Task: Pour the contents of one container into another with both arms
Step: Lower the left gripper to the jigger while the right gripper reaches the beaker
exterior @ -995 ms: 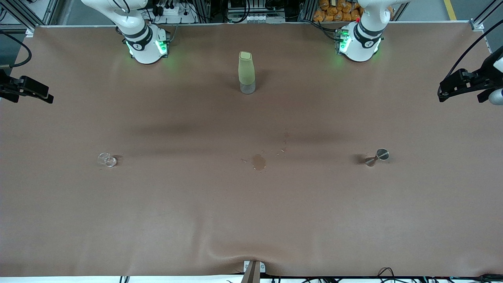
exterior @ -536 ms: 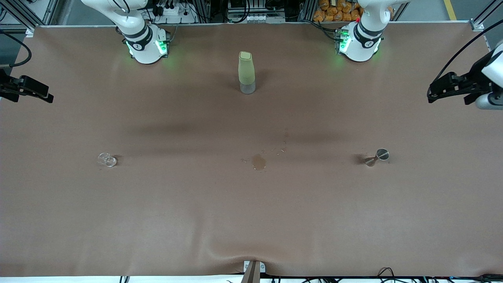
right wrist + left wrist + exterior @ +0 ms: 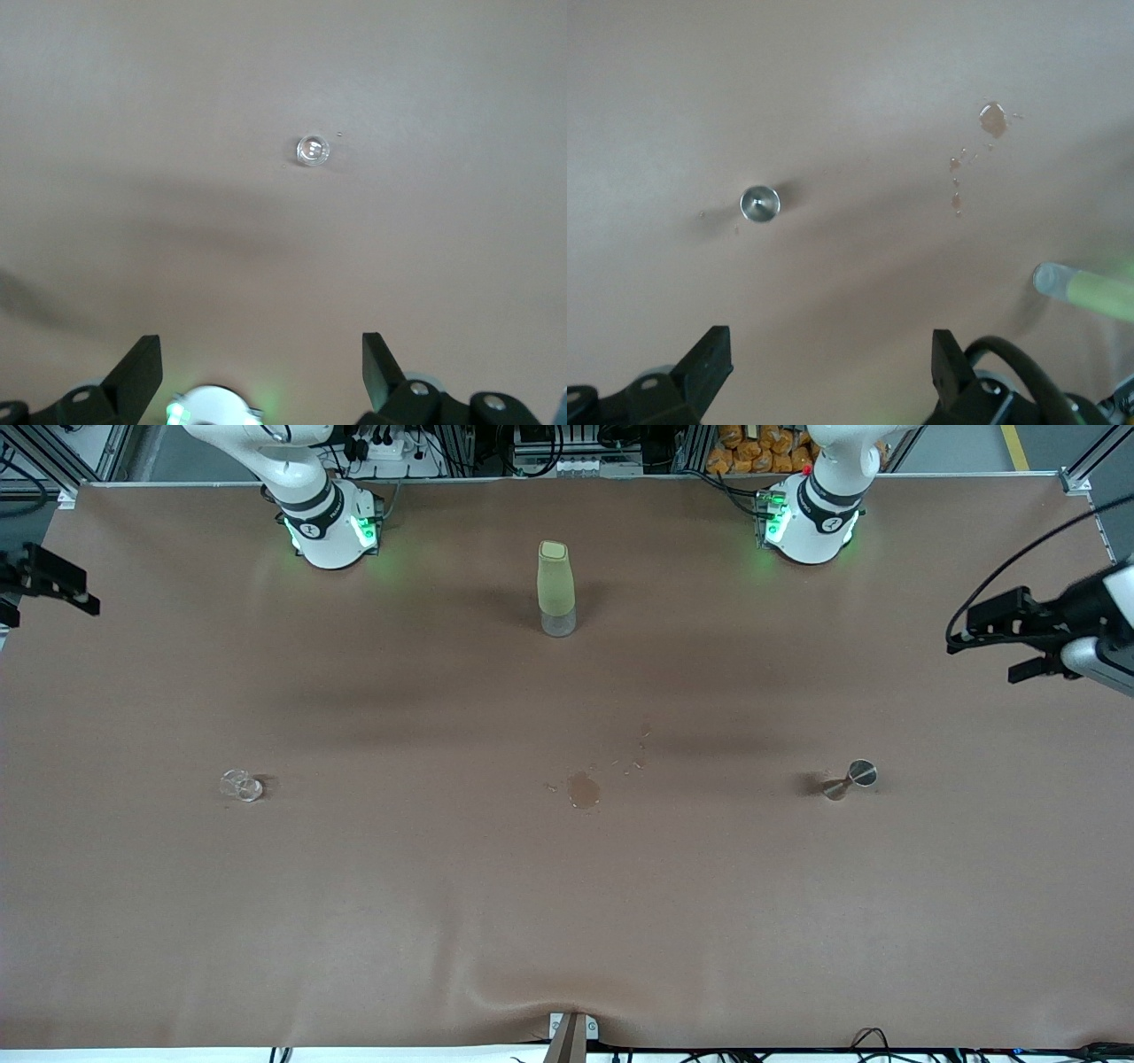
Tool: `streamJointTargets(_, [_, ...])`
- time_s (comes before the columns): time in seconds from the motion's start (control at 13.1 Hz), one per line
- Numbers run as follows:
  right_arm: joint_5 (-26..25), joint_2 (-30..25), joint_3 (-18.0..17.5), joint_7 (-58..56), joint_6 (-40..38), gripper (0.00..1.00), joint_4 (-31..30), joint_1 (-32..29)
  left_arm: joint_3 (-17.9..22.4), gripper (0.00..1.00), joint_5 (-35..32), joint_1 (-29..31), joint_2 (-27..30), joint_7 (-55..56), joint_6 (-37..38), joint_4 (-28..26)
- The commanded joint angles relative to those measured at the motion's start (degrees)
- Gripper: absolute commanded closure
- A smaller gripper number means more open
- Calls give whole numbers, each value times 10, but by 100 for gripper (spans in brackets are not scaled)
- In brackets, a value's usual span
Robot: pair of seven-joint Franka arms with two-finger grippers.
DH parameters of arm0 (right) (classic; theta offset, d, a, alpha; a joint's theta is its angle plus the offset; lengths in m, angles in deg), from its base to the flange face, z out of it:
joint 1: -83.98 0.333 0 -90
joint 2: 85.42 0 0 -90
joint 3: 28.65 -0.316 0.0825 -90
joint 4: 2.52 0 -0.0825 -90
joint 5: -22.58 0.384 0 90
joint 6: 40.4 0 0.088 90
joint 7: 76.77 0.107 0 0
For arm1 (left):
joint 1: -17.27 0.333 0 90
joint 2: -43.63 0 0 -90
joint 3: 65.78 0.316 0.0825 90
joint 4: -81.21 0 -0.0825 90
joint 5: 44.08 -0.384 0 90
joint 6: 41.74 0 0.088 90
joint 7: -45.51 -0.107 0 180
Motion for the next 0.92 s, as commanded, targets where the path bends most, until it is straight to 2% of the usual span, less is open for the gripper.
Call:
streamJointTargets(0.0, [-15, -42, 26, -167, 9, 0, -43, 0, -4, 0, 31, 24, 13, -95, -53, -72])
streamJointTargets(0.23, [-22, -57, 64, -367, 12, 0, -69, 0, -4, 0, 43, 34, 2, -206, -116, -115])
streamJointTargets(0.31, [-29, -65, 76, -428, 23, 0, -84, 1, -4, 0, 73, 47, -11, -243, -124, -128])
streamJointTargets(0.54, [-37, -73, 113, -613, 70, 0, -111, 2, -4, 0, 153, 92, -97, -419, -131, -133])
streamJointTargets(0.84, [-37, -65, 130, -711, 109, 0, -118, 0, -4, 0, 170, 132, -168, -584, -144, -127])
